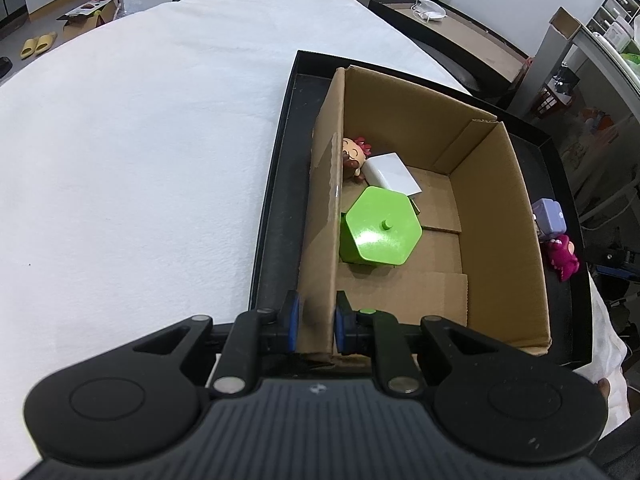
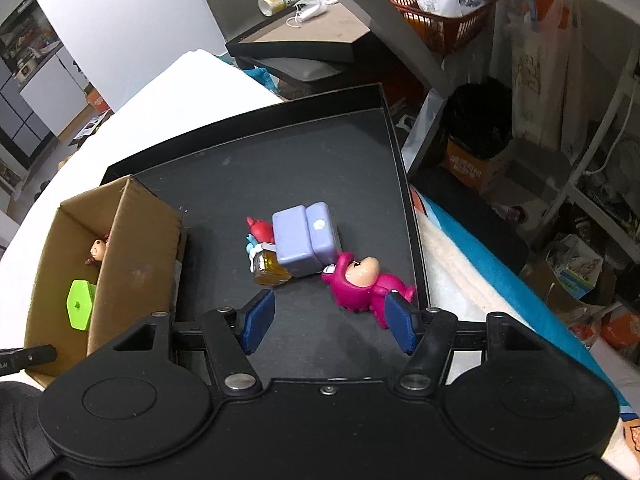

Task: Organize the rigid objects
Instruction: 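Move the right gripper to the pink figurine and grasp it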

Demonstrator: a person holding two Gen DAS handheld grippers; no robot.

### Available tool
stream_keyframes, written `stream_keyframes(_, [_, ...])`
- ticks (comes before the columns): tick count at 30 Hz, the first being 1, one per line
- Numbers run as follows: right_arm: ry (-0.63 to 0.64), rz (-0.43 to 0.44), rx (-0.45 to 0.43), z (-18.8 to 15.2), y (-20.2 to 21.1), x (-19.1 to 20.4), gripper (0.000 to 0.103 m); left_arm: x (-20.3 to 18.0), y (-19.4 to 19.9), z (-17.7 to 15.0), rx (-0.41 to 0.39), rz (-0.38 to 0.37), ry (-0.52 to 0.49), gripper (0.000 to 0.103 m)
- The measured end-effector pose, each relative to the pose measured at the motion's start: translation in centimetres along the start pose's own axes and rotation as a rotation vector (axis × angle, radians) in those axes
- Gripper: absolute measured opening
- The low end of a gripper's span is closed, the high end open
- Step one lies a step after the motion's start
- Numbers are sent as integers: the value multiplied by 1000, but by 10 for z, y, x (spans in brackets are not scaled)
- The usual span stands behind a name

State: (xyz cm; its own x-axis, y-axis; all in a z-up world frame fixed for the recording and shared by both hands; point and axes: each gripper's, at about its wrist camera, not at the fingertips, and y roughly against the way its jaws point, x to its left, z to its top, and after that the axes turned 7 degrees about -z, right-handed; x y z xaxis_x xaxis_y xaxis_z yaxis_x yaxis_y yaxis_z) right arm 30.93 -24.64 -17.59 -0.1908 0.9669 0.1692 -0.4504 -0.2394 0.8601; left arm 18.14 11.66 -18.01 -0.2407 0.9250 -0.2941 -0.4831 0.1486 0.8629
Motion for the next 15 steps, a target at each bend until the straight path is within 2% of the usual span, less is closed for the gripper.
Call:
stream_keyframes(10, [45,-61,-24,9,-23,2,61,0,-3,1,9,6,7,17])
stream_keyframes(15, [62,-62,-25,13,-33,1,61,0,-4,2,14,5,6,17])
